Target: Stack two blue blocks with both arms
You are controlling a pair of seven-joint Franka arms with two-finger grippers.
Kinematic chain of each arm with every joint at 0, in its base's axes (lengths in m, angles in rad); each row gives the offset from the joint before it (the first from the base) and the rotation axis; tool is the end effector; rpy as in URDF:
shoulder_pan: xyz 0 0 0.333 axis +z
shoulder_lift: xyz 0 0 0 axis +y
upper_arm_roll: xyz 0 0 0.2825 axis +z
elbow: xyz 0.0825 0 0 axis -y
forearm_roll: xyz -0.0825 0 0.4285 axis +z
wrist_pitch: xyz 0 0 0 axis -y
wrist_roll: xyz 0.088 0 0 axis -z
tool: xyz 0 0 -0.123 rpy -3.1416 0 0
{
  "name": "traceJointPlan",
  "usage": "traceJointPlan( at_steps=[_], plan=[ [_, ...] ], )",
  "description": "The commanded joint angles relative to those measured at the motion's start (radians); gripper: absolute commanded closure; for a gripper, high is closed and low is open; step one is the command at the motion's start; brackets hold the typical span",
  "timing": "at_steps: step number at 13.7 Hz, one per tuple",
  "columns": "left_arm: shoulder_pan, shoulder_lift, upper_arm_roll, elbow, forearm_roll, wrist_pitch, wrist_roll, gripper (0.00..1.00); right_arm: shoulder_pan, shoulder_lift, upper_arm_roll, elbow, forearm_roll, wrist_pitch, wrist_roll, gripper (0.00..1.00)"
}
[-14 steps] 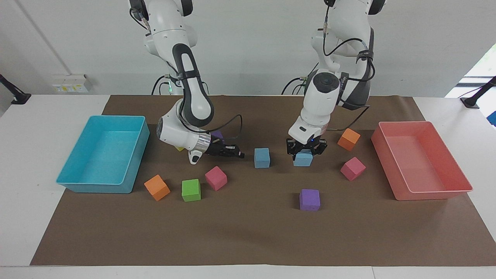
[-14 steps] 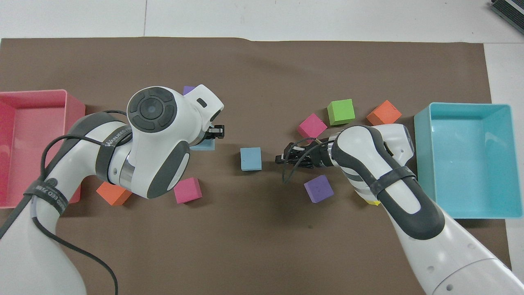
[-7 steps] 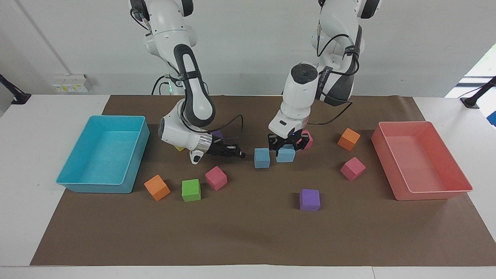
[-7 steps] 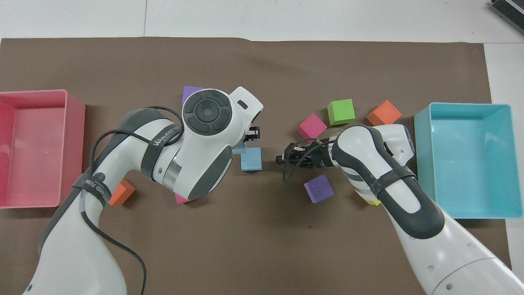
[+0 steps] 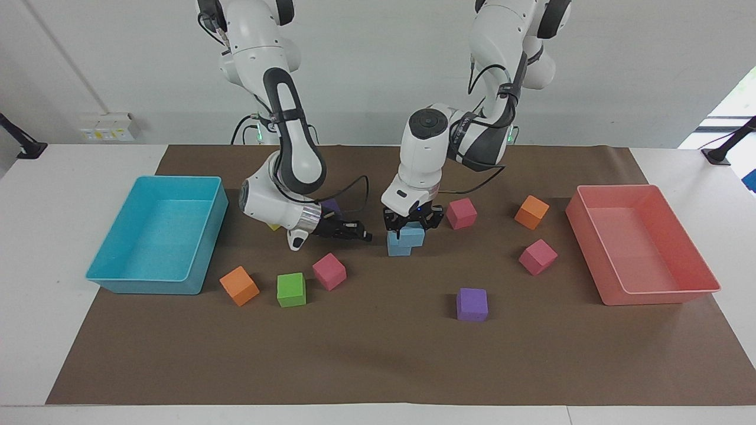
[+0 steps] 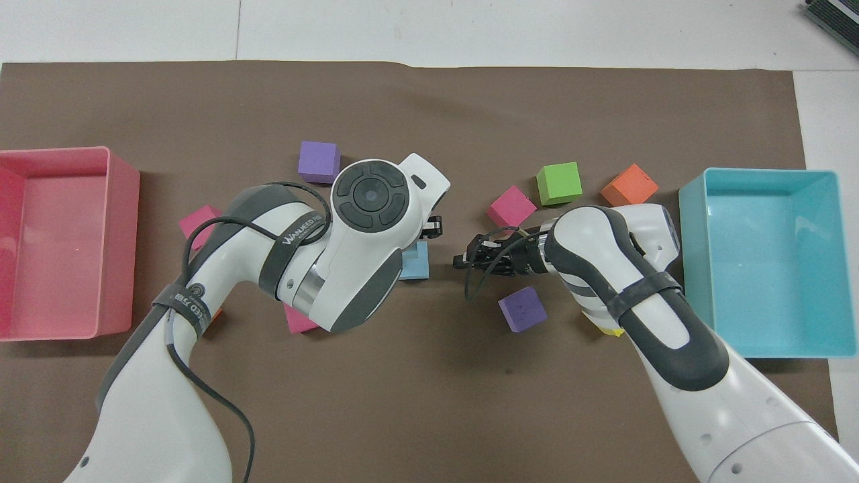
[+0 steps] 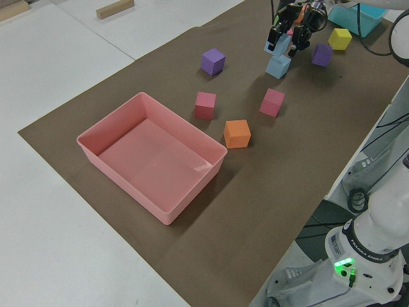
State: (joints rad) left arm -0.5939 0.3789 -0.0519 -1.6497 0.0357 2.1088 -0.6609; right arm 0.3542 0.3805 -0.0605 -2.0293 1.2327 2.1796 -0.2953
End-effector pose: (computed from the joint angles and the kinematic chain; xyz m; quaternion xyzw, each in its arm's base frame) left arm 0.5615 -0.4172 0.3343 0.9992 0.0012 0.0358 0.0196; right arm 0.5721 0.2221 0.1831 -0.8920 0.1286 0.0897 0.4240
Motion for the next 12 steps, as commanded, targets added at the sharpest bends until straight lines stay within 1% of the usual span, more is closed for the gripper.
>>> traceJointPlan(
  at_steps=[1,3,12],
  plan=[
    [-0.027,0.028,0.014,0.018,0.003,0.016,-0.014,1.0,-0.014,-0.002,0.007,-0.012,0.031,0.002,-0.053,1.0],
    [-0.05,0.032,0.015,0.004,0.003,0.016,-0.016,1.0,-0.012,-0.002,0.007,-0.012,0.031,0.002,-0.054,1.0],
    [-0.055,0.021,0.014,-0.033,0.003,0.011,-0.02,1.0,-0.012,-0.002,0.007,-0.012,0.031,0.002,-0.053,1.0]
  ],
)
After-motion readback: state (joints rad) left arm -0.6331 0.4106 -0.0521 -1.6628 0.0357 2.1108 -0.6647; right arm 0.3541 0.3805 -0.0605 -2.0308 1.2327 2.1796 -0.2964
